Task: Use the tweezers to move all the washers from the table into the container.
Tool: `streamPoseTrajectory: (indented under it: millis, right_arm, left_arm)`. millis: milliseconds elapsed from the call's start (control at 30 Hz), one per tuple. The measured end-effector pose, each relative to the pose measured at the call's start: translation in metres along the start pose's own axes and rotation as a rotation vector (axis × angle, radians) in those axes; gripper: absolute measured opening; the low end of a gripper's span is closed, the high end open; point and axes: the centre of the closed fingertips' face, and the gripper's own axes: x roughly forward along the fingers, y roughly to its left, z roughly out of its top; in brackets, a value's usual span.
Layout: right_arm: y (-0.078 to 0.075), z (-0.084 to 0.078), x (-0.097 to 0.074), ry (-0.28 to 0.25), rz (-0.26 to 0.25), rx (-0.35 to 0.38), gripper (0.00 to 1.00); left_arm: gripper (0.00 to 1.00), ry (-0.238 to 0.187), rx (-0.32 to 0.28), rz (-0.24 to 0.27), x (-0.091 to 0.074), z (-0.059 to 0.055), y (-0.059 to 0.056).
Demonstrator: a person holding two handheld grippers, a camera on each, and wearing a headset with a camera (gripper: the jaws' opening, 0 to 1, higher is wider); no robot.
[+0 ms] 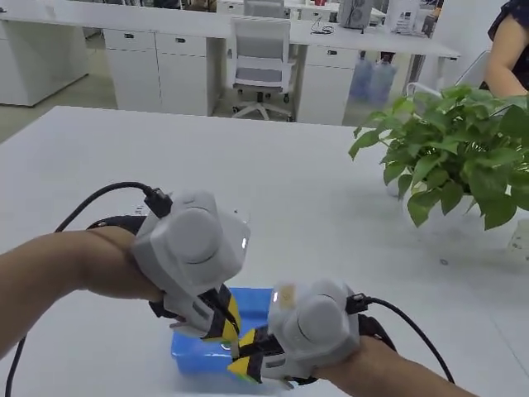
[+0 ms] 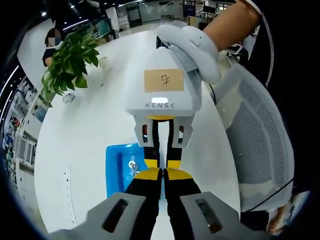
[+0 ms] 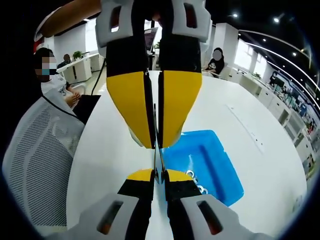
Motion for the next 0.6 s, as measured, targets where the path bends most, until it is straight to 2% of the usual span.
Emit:
streamPoseTrajectory:
  millis: [600]
  right_arm:
    - [0.020, -0.021, 0.007, 0.002, -0.002, 0.023, 0.11]
  left_arm:
    - [0.06, 0.001, 0.014, -0.017, 0.022, -0.002, -0.019]
